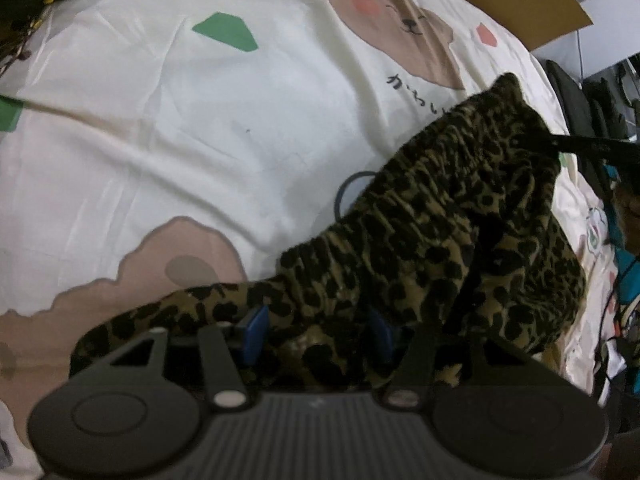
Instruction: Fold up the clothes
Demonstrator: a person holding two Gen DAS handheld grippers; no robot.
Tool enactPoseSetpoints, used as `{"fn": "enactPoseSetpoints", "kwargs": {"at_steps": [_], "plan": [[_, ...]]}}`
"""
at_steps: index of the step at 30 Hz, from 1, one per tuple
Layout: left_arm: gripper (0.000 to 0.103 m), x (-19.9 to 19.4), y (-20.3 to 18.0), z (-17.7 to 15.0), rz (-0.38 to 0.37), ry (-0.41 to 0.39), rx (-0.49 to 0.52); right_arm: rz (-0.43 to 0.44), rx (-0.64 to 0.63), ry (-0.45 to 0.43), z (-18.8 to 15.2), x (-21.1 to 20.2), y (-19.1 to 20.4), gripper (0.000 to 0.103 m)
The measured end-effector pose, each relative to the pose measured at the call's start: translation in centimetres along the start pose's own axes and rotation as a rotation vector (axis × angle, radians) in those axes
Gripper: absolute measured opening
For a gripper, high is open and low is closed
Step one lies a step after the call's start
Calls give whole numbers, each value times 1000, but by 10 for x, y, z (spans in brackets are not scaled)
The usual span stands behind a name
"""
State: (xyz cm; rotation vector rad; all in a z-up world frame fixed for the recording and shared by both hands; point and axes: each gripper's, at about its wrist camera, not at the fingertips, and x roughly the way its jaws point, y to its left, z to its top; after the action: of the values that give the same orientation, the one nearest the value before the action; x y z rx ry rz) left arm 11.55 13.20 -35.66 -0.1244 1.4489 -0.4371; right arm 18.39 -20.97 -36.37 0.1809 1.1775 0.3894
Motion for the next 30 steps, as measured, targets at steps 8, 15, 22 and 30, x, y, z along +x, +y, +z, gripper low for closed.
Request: {"fn": "enactPoseSetpoints", "kwargs": {"at_steps": [8, 15, 22, 30], "plan": [[50, 17, -13, 13, 33, -29, 83, -33, 64, 17, -32, -6, -16, 2], [19, 12, -21, 24, 43, -80, 155, -34, 96, -24, -32, -22, -26, 1], [13, -35, -30, 60, 56, -253, 224, -66, 138, -95, -14, -47, -47, 0], [12, -45, -42, 115, 96, -378, 307, -90, 139, -177, 12, -60, -57, 0]]}}
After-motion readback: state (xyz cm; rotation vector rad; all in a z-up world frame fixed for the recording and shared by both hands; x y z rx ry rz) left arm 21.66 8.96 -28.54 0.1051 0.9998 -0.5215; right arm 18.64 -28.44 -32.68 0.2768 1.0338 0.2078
